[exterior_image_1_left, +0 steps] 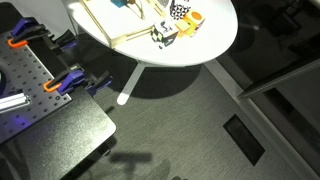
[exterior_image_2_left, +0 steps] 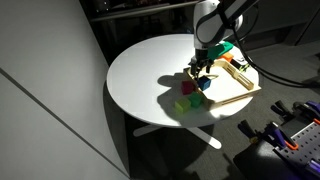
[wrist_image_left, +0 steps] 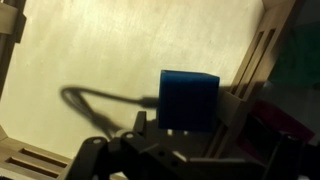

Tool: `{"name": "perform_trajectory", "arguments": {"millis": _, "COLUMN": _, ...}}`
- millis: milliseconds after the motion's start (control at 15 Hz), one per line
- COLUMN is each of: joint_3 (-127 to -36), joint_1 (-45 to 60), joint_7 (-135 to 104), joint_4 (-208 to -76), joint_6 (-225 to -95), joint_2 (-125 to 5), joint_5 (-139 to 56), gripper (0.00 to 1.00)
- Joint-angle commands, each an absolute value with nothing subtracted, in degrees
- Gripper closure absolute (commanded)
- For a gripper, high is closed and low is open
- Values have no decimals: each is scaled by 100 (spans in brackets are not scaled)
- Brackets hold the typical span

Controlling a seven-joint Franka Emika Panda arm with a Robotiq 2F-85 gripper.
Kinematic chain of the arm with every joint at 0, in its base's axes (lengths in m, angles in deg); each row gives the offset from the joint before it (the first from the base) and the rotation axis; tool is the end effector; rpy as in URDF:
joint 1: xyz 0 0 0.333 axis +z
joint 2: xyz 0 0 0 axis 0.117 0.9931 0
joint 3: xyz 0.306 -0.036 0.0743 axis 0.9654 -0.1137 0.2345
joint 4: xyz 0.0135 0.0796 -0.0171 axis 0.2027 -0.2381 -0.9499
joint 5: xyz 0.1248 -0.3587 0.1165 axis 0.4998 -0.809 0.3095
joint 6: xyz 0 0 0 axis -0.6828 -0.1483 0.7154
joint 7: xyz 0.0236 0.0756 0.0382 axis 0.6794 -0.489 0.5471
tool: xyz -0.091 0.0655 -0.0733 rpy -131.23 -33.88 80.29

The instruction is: Place the blue block on top of the pink and green blocks

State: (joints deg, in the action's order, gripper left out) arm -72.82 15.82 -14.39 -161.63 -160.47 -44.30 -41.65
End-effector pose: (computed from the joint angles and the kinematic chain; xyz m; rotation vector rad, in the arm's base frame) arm 0.5823 0.1440 0.1462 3.1023 0.3245 -0.2373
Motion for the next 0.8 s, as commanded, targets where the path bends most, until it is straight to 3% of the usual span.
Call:
{"name": "perform_trajectory", "arguments": {"millis": 0, "joint_3": -7303, "joint_1": 1581, "joint_7": -1563, "joint_4": -16064, "joint_6": -15898, "joint_2": -4367, "joint_5": -4050, "gripper": 0}}
{"name": "perform_trajectory", "arguments": {"millis": 733, "joint_3": -7329, "joint_1": 1514, "joint_7": -1542, "joint_4": -16019, "joint_6": -15900, "joint_2": -4174, "joint_5": -3996, "gripper": 0}}
